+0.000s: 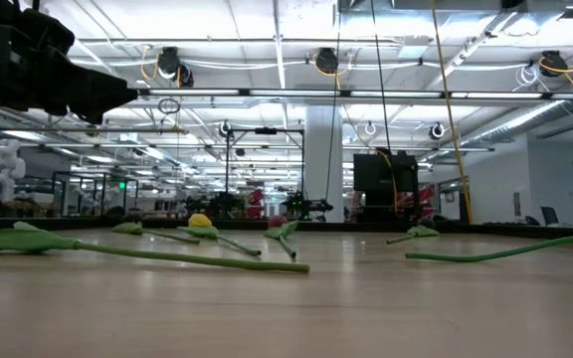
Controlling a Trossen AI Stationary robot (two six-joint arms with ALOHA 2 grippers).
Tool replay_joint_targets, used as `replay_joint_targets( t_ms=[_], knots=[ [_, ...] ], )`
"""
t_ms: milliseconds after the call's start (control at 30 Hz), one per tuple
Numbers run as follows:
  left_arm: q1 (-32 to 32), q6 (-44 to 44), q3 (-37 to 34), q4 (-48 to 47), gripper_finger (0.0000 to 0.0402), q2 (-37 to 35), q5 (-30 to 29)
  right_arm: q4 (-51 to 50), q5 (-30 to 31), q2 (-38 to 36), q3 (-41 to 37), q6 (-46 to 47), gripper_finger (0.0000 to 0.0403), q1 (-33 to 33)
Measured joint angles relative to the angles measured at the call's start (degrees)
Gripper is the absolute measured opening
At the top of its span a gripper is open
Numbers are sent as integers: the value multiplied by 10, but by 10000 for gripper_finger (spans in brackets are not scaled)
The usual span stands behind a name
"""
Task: Sort flowers into vase by color
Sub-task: Put the left black tulip into the transparent vase
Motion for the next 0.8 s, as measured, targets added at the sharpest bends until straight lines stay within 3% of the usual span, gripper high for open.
replay_joint_targets(
  t_ms=[200, 400, 600, 800],
  knots=[
    [0, -32, 0, 1, 168, 0, 6, 46, -49, 44, 6, 19, 0, -79],
    [0, -95, 0, 15, 168, 0, -18, 18, -121, 101, 77, 22, 0, -153],
    [0, -277, 0, 14, 168, 0, -39, -201, -241, 173, 192, 157, 0, -248],
    [0, -317, 0, 13, 168, 0, -39, -457, -376, 252, 306, 264, 0, -346]
  ],
)
